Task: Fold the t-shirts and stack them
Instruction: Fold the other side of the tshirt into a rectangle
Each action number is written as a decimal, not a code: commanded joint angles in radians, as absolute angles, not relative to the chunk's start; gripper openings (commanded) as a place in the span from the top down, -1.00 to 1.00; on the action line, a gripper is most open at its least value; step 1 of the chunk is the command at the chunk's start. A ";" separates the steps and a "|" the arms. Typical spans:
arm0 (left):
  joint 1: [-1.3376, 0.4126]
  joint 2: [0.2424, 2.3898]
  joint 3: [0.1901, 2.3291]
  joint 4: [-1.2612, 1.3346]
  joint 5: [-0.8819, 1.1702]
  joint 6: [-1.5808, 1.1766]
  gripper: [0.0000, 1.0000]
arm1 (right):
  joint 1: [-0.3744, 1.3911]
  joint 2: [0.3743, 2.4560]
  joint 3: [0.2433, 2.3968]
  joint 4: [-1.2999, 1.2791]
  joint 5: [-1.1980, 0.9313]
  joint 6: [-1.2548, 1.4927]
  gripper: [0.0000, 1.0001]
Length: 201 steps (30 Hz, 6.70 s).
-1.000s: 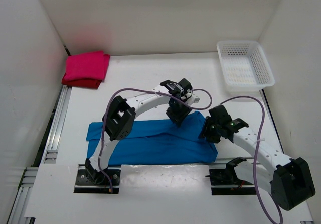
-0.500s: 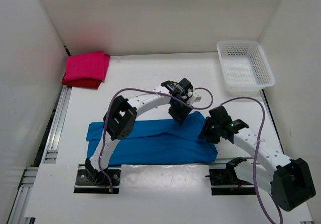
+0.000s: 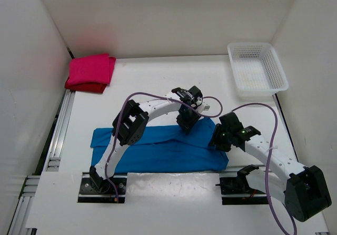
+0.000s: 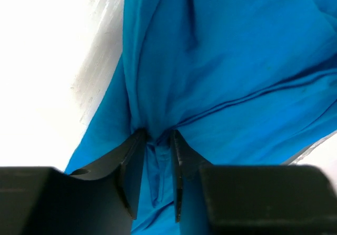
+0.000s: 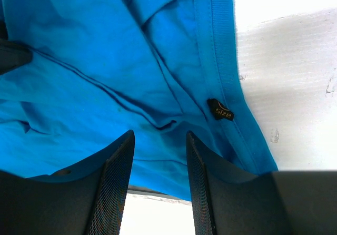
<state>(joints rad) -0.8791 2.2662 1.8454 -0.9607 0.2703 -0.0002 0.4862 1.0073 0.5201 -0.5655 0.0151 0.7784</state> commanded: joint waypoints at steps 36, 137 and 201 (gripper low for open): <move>-0.894 2.168 1.901 -1.020 0.354 0.000 0.79 | 0.483 1.127 0.578 -0.465 0.029 0.683 0.72; -0.904 2.252 1.908 -1.057 0.377 0.000 0.58 | 0.483 1.043 0.520 -0.477 0.049 0.683 0.99; -0.931 1.988 1.598 -1.143 0.448 0.000 0.43 | 0.594 0.615 0.488 -0.579 -0.012 0.647 0.86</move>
